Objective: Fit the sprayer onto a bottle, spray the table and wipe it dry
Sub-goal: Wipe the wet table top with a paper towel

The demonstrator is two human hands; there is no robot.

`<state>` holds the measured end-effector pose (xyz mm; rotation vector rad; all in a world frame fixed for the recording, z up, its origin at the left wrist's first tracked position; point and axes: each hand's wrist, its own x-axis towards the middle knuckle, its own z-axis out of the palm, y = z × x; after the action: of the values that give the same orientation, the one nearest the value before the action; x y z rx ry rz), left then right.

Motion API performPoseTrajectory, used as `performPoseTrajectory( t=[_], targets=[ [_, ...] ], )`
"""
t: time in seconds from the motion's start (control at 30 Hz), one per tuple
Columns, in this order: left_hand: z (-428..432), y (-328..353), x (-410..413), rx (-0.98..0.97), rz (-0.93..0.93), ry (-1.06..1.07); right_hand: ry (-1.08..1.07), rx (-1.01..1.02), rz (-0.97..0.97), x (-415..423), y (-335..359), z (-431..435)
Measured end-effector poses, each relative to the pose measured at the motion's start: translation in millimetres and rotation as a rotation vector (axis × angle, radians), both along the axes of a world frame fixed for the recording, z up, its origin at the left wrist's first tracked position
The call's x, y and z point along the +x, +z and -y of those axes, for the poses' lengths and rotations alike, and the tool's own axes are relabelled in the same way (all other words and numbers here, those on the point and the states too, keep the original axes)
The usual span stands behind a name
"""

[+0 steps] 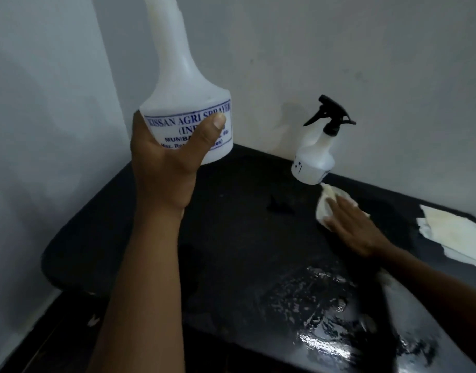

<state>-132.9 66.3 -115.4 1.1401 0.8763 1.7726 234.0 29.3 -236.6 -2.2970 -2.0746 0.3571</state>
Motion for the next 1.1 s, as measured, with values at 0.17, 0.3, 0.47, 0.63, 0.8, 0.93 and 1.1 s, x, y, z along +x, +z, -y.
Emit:
performPoseTrajectory(
  t=[0.17,0.3,0.47,0.63,0.8,0.93,1.1],
  targets=[
    [-7,-1,0,-0.006,0.059,-0.019,-0.076,0.019,0.028,-23,-9,4],
    [-5,2,13,0.003,0.03,-0.056,0.364,-0.045,-0.103,-121,-2,41],
    [-1,-3,12,0.008,-0.073,-0.089,0.711,-0.073,-0.379,-193,11,78],
    [-4,-5,8,-0.009,-0.049,-0.087,0.172,0.248,-0.628,-146,40,51],
    [0,-2,22,-0.014,-0.099,-0.192,0.086,0.233,-0.484,-133,41,51],
    [5,-3,27,-0.015,-0.16,-0.247,0.298,0.113,-0.337,-177,24,68],
    [12,-6,28,-0.024,-0.165,-0.275,0.483,0.033,-0.185,-208,11,67]
  ],
)
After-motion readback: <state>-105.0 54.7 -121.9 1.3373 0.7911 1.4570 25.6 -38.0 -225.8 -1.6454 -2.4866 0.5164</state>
